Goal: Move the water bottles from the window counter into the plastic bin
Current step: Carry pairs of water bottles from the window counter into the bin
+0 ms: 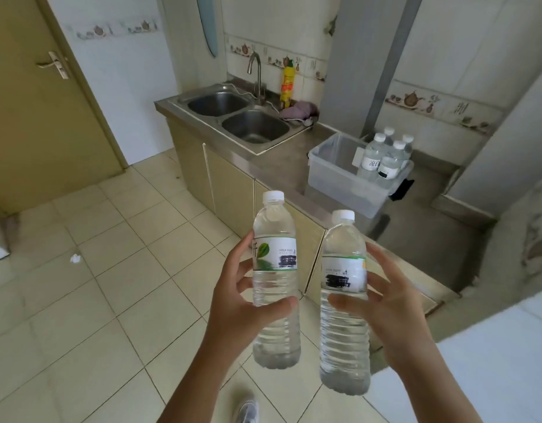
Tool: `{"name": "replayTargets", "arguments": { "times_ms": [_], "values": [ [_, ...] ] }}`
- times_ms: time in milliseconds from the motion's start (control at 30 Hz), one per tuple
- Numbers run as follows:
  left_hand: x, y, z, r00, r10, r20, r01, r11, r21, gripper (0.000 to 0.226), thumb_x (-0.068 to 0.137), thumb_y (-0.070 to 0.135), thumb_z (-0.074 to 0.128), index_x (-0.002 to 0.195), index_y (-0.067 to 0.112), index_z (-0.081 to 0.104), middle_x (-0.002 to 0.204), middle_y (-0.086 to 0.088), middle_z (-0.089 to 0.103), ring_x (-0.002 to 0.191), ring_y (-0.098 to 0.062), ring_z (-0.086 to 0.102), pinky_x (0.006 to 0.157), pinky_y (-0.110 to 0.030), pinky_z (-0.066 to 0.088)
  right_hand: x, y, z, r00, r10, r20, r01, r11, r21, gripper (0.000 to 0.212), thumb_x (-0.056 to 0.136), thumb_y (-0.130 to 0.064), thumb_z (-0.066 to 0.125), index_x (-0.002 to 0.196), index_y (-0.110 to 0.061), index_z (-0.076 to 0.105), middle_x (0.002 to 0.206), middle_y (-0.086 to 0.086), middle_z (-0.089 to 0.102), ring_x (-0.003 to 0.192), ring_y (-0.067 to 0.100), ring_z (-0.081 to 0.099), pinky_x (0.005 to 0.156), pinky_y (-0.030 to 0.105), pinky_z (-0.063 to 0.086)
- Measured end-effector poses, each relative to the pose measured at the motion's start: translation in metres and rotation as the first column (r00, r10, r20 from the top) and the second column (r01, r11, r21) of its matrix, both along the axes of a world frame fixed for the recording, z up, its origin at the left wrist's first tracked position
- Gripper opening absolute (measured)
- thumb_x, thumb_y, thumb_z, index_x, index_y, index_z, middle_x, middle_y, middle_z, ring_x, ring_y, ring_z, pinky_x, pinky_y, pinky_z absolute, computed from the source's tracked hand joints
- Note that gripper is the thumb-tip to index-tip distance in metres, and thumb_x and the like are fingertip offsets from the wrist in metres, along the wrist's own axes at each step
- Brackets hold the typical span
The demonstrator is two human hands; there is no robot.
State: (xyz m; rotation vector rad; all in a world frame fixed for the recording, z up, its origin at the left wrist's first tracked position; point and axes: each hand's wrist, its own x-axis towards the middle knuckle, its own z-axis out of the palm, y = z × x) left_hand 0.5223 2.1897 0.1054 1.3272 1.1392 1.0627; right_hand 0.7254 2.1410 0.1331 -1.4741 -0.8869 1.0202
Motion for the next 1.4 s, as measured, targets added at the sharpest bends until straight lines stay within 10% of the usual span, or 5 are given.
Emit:
{"name": "replayTargets", "arguments": {
  "times_ms": [667, 1067, 1233, 1400],
  "values": [
    [0.125, 0.33, -0.025, 0.989, -0.15, 0.021, 0.151, 0.984, -0.096, 0.1, 0.045, 0.02, 0.092, 0.121, 0.068, 0.046, 0.113, 0.015, 0.071, 0.1, -0.003, 0.068, 0.073, -0.027, 0.058, 0.116, 0.306, -0.026, 0.978, -0.21, -0.008, 0.21, 0.978, -0.017, 0.088, 0.048, 0.01, 0.087, 0.109, -0.045, 0.055, 0.102, 0.001, 0.072, 0.09, 0.02, 0.07, 0.079, 0.043, 0.056],
    [0.262, 0.498, 0.009, 0.96, -0.279, -0.006, 0.278, 0.956, 0.089, 0.101, 0.064, 0.012, 0.091, 0.147, 0.036, 0.038, 0.132, 0.011, 0.063, 0.114, -0.007, 0.064, 0.087, -0.027, 0.057, 0.202, 0.453, -0.001, 0.929, -0.296, 0.223, 0.267, 0.952, 0.15, 0.091, 0.052, -0.003, 0.09, 0.116, -0.048, 0.044, 0.102, -0.036, 0.056, 0.089, -0.02, 0.056, 0.066, 0.011, 0.051],
    [0.303, 0.562, 0.003, 0.931, -0.365, 0.004, 0.363, 0.928, 0.077, 0.088, 0.059, -0.004, 0.089, 0.135, 0.018, 0.05, 0.119, 0.006, 0.068, 0.1, -0.003, 0.069, 0.078, -0.02, 0.056, 0.223, 0.503, -0.002, 0.817, -0.402, 0.413, 0.36, 0.916, 0.18, 0.09, 0.051, -0.017, 0.09, 0.121, -0.045, 0.039, 0.114, -0.015, 0.06, 0.101, -0.001, 0.059, 0.082, 0.027, 0.052],
    [0.338, 0.608, -0.019, 0.881, -0.465, -0.083, 0.471, 0.879, 0.069, 0.093, 0.043, 0.029, 0.091, 0.124, 0.026, 0.046, 0.122, 0.008, 0.062, 0.106, -0.008, 0.066, 0.087, -0.032, 0.056, 0.237, 0.541, -0.027, 0.653, -0.514, 0.556, 0.521, 0.838, 0.162, 0.082, 0.055, -0.006, 0.088, 0.128, -0.013, 0.052, 0.12, 0.005, 0.061, 0.112, 0.027, 0.056, 0.088, 0.032, 0.043]
  ]
}}
